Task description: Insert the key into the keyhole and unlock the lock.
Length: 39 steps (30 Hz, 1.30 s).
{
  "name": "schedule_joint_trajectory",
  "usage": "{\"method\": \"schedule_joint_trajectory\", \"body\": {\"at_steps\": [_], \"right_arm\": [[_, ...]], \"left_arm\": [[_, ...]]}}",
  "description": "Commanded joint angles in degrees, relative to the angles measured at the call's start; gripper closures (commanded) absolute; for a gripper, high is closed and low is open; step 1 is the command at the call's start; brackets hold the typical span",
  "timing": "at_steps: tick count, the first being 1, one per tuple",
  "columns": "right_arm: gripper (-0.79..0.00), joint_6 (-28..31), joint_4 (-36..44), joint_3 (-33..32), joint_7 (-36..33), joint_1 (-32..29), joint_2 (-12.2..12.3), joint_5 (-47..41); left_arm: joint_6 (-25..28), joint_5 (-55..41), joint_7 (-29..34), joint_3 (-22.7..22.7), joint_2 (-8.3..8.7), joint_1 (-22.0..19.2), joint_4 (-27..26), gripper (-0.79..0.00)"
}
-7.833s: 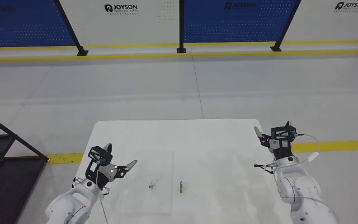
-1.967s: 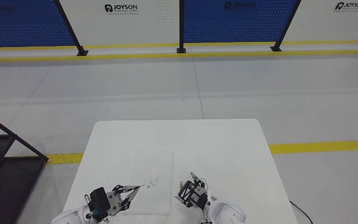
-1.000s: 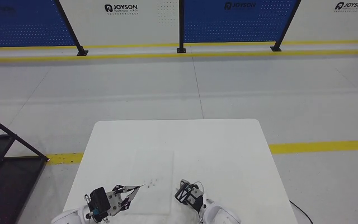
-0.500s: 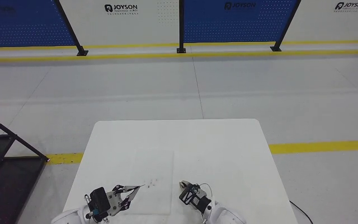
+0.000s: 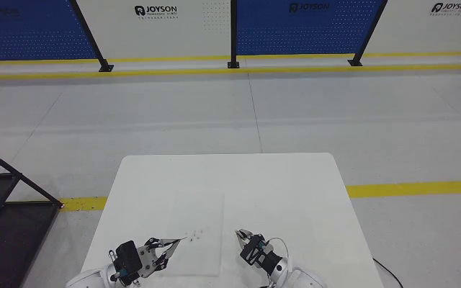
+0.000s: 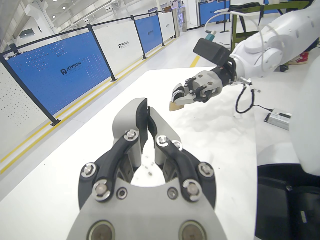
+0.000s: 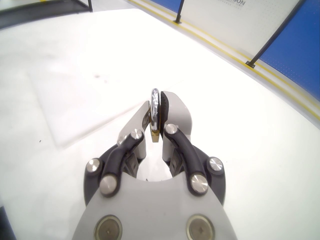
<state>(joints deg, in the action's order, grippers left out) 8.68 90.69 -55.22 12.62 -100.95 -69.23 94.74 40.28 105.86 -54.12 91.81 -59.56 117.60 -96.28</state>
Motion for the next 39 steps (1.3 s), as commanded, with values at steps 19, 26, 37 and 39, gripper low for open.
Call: {"method": "schedule_joint_trajectory", "body": {"at_steps": [19, 26, 37, 39], "right_arm": [[0.0, 14.3, -1.0, 1.6, 22.5, 4.8, -0.6, -12.0], [0.0, 24.3, -3.8, 4.5, 32.5, 8.0, -0.8, -13.5], [0.0, 33.3, -7.9, 5.2, 38.7, 11.0, -0.4, -13.8], [0.0, 33.3, -7.9, 5.2, 38.7, 11.0, -0.4, -13.8]], "left_arm": [[2.0, -14.1, -7.9, -14.2, 3.09, -6.6, 1.0, 0.0], [-2.3, -21.0, -12.2, -21.9, 6.28, -12.1, 4.4, 0.0], [-2.3, -28.9, -12.2, -30.3, 8.98, -18.5, 8.4, 0.0], [-2.3, -28.9, -12.2, -30.3, 8.98, -18.5, 8.4, 0.0]]}}
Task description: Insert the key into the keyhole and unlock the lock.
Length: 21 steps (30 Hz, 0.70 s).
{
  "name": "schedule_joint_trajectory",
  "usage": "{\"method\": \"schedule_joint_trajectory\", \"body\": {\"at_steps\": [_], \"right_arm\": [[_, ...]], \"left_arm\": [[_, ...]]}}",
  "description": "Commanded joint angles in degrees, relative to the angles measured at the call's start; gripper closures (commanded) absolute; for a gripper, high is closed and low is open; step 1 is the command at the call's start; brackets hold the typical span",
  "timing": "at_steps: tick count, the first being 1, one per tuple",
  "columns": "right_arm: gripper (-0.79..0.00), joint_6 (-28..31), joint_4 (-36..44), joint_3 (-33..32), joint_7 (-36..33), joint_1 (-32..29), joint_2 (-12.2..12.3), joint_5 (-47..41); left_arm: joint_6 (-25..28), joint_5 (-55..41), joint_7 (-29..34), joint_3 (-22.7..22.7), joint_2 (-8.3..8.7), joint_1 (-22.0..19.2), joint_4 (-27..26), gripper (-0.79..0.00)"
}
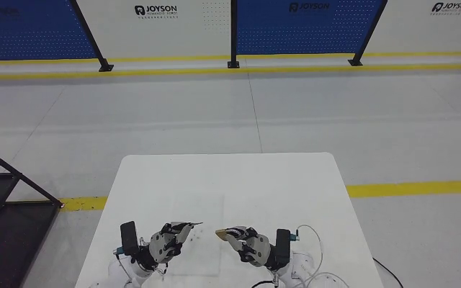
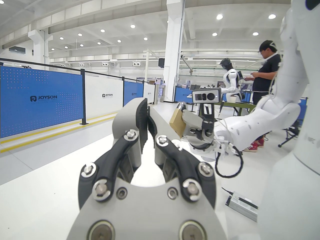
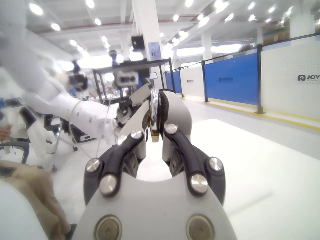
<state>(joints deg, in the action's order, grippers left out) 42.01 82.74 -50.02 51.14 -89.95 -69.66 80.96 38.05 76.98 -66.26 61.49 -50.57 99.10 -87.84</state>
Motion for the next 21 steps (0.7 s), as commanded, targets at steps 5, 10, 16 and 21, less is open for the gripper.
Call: {"method": "schedule_joint_trajectory", "body": {"at_steps": [5, 10, 16, 21], "right_arm": [[0.0, 0.0, 0.0, 0.0, 0.2, 0.0, 0.0, 0.0], [0.0, -1.0, 0.6, 0.4, -1.8, 0.0, -0.3, -3.5], [0.0, 3.6, -1.5, 2.1, 0.0, 1.8, -1.3, -13.2], [0.0, 9.9, -4.0, 4.2, 1.2, 3.8, -2.5, -22.7]], "left_arm": [[0.0, 0.0, 0.0, 0.0, -0.01, 0.0, 0.0, 0.0], [-1.0, -0.8, 0.9, -0.1, -0.17, -0.1, -0.5, 0.0], [-2.4, -4.1, -0.8, -3.2, -1.7, -2.1, -0.7, 0.0], [-1.5, -9.3, -1.5, -7.7, -3.04, -4.8, -0.8, 0.0]]}}
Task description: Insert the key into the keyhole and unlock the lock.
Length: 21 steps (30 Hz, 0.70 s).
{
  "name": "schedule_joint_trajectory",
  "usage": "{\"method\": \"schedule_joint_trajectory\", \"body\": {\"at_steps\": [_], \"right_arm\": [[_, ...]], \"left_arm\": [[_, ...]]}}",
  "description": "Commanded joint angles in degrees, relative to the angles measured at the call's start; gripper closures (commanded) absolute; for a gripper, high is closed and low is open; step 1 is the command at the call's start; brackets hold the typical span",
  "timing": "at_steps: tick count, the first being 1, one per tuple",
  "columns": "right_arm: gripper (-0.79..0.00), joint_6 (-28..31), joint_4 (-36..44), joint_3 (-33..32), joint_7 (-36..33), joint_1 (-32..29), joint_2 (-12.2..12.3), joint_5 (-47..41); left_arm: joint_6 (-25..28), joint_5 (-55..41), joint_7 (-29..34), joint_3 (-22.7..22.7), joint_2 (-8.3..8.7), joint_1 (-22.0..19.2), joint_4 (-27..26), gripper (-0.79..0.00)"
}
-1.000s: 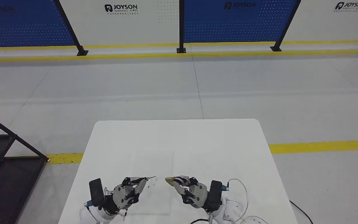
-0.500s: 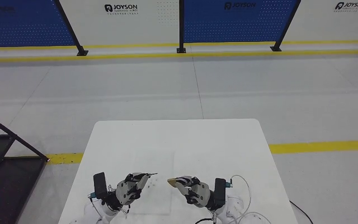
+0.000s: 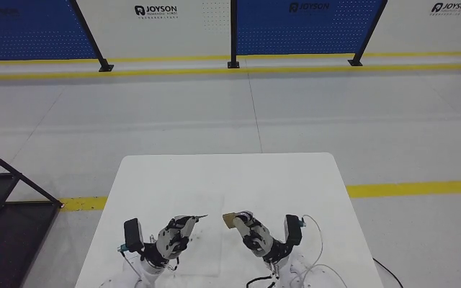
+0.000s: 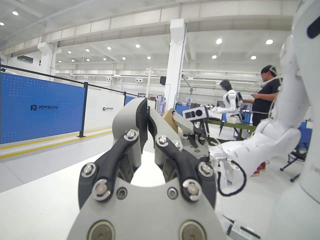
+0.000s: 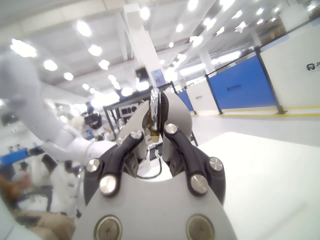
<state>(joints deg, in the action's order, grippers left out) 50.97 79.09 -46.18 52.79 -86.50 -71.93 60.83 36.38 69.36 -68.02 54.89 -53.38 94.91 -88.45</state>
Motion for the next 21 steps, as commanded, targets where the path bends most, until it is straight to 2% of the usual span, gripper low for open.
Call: {"method": "schedule_joint_trajectory", "body": {"at_steps": [1, 5, 7, 10, 19, 21], "right_arm": [[0.0, 2.0, -0.3, 0.9, -1.5, 0.6, -0.5, -5.4], [0.0, 7.0, -0.9, 1.8, -6.5, 1.7, -1.2, -16.0], [0.0, 7.0, -1.1, 2.6, -6.5, 1.9, -1.5, -18.7], [0.0, 7.0, -1.5, 2.9, -6.5, 2.4, -1.6, -19.5], [0.0, 7.0, -1.5, 2.9, -6.5, 2.4, -1.6, -19.5], [0.0, 5.2, -0.8, 2.8, -7.4, 2.0, -1.8, -21.2]], "left_arm": [[0.6, -2.8, 0.7, -1.9, -0.42, -1.2, -0.2, 0.0], [1.2, -6.6, 1.3, -5.0, -1.24, -3.5, 0.4, 0.0], [1.6, -8.0, 1.7, -6.2, -1.63, -4.6, 0.7, 0.0], [1.4, -8.3, 1.5, -7.4, -2.03, -5.7, 1.7, 0.0], [1.4, -8.3, 1.5, -7.4, -2.03, -5.7, 1.7, 0.0], [1.3, -8.4, 1.9, -7.4, -2.06, -5.7, 1.6, 0.0]]}}
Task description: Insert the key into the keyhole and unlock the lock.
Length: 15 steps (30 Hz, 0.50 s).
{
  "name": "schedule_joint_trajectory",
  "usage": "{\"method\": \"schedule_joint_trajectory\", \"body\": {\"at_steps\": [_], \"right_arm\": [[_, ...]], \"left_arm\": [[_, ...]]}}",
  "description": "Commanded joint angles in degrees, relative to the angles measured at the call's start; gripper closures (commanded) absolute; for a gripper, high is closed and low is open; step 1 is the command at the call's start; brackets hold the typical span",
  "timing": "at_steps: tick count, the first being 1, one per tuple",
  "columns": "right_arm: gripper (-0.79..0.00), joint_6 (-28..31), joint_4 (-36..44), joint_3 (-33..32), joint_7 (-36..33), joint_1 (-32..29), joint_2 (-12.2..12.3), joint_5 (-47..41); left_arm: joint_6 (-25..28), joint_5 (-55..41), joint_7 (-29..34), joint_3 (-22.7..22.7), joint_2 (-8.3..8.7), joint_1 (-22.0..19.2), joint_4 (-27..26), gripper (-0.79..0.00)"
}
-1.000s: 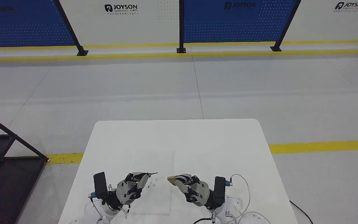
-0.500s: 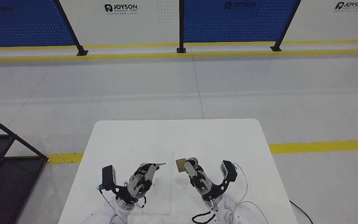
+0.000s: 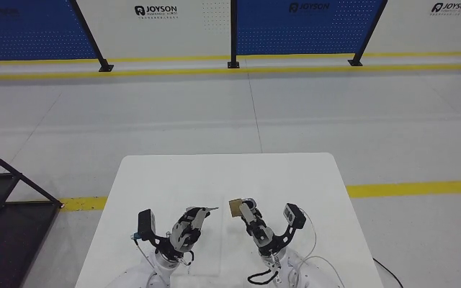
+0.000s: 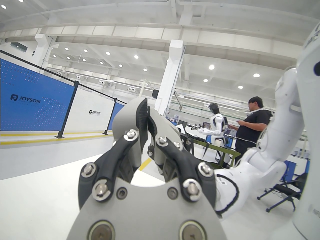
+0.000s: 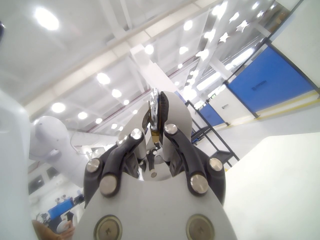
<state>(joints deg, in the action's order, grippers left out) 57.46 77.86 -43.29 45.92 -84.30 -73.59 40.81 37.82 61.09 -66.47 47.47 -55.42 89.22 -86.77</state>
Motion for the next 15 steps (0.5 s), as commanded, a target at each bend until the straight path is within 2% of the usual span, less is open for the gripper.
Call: {"method": "schedule_joint_trajectory", "body": {"at_steps": [1, 6, 15], "right_arm": [[0.0, -2.2, 1.0, -0.1, -0.7, -0.4, -0.2, -2.3], [0.0, -3.2, 1.8, -0.3, -1.6, -0.9, -0.9, -5.9], [0.0, -4.6, 1.3, -0.9, -0.3, -1.3, -2.2, -5.6]], "left_arm": [[-0.7, -0.8, 1.4, 0.0, -0.17, 0.0, -0.6, 0.0], [-1.8, -2.7, 2.4, -0.7, -1.14, 0.0, -1.1, 0.0], [0.7, -4.7, 2.9, -2.2, -2.9, -1.4, 0.4, 0.0]]}}
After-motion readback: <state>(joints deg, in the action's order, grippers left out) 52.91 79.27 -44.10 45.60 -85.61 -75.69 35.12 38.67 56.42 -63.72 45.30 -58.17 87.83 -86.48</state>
